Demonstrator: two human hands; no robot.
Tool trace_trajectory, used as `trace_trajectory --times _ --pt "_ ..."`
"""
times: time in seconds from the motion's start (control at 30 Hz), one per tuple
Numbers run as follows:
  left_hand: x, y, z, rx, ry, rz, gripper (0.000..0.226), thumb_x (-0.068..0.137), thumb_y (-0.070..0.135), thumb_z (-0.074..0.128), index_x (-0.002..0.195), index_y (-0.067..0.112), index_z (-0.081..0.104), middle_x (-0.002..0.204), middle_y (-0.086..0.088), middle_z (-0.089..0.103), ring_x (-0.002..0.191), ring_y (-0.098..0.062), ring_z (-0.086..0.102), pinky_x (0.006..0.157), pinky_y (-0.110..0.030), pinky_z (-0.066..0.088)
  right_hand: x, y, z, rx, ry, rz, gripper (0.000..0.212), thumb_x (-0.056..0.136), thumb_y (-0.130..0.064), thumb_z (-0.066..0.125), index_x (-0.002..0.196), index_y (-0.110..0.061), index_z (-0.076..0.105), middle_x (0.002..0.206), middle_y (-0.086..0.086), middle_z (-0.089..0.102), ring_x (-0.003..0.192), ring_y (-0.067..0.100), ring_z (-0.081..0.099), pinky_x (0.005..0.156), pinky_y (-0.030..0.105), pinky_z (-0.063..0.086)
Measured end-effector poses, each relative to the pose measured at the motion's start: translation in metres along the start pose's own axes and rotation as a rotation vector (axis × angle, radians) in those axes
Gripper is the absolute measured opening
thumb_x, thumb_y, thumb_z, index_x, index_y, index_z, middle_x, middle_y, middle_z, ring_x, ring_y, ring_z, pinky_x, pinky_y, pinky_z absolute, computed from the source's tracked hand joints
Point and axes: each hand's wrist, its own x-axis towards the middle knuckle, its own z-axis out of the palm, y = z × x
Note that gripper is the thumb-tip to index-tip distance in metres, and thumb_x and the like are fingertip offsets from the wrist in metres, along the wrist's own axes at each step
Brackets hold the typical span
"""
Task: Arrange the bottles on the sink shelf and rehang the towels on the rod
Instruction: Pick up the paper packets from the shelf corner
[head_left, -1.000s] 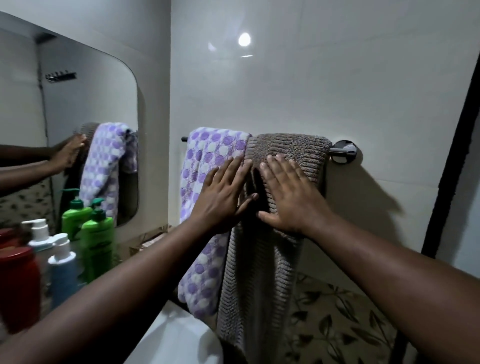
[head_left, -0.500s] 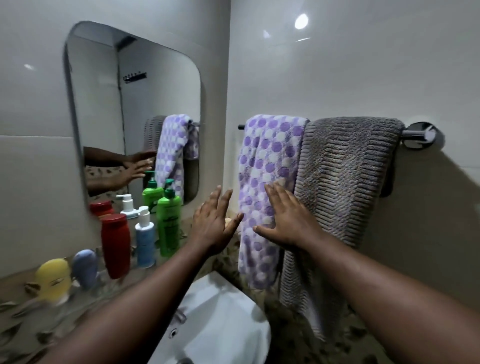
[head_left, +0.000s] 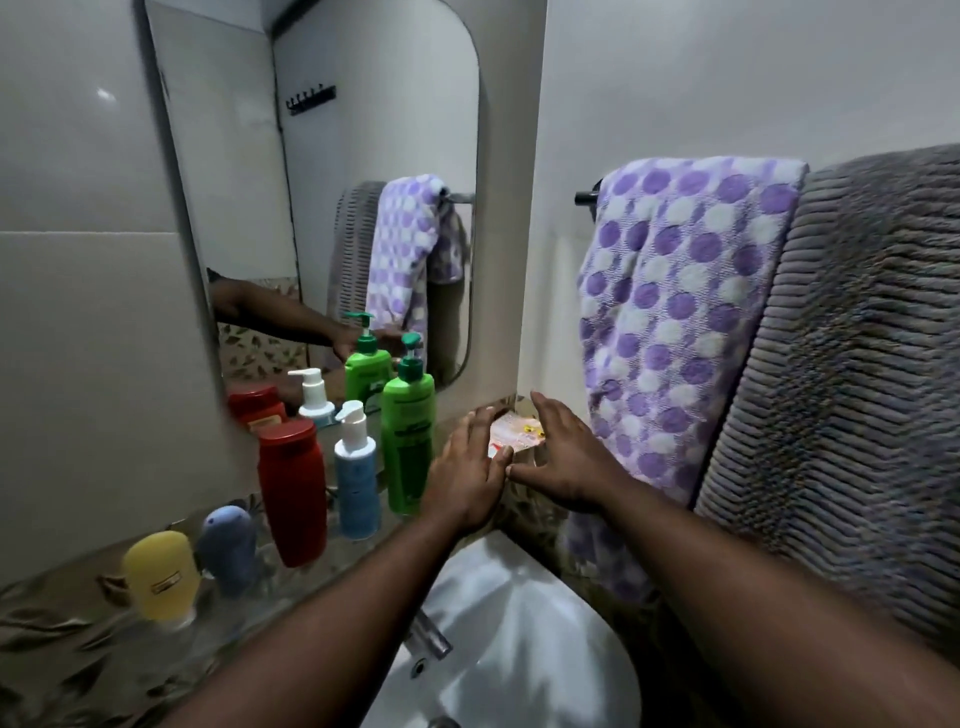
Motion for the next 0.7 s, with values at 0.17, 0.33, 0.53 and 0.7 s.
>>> trace_trajectory --times 0.17,0.33,0.53,0.7 --pt "0.018 -0.016 0.034 -0.077 -0.042 -0.116 0.066 0.102 0.045 0.042 0.159 0.014 0.028 0.162 -0.019 0.03 0.149 -0.037 0.033 0.12 -0.046 0.031 0.024 0.021 0.026 0.066 -0.059 0.153 0.133 0.054 -0.084 0.05 0.162 -0.022 0.005 0.168 0.008 0.019 0.154 0.025 0.021 0.123 0.041 0.024" --pt "0.034 -0.017 0.055 -0.116 0.053 -0.199 0.062 0.104 0.031 0.048 0.158 0.009 0.027 0.165 -0.023 0.022 0.154 -0.037 0.019 0.123 -0.042 0.019 0.04 0.041 0.043 0.192 -0.057 0.263 0.119 0.072 -0.066 0.075 0.162 -0.024 0.008 0.167 0.008 0.022 0.15 0.026 0.032 0.12 0.039 0.031" --pt "0.06 -0.021 0.069 -0.29 0.124 -0.467 0.072 0.099 0.035 0.059 0.156 0.005 0.027 0.165 -0.023 0.019 0.152 -0.039 0.022 0.123 -0.045 0.022 0.065 0.057 0.066 0.596 0.001 0.458 0.13 0.056 -0.073 0.075 0.16 -0.023 0.016 0.16 0.01 0.038 0.142 0.026 0.044 0.117 0.043 0.037" --pt "0.083 -0.023 0.074 -0.464 0.189 -0.698 0.07 0.098 0.034 0.059 0.157 0.009 0.03 0.161 -0.019 0.033 0.146 -0.04 0.034 0.118 -0.041 0.029 0.091 0.065 0.081 0.863 0.069 0.689 0.099 0.066 -0.08 0.069 0.141 -0.018 0.047 0.134 0.005 0.055 0.119 0.029 0.059 0.099 0.04 0.047"
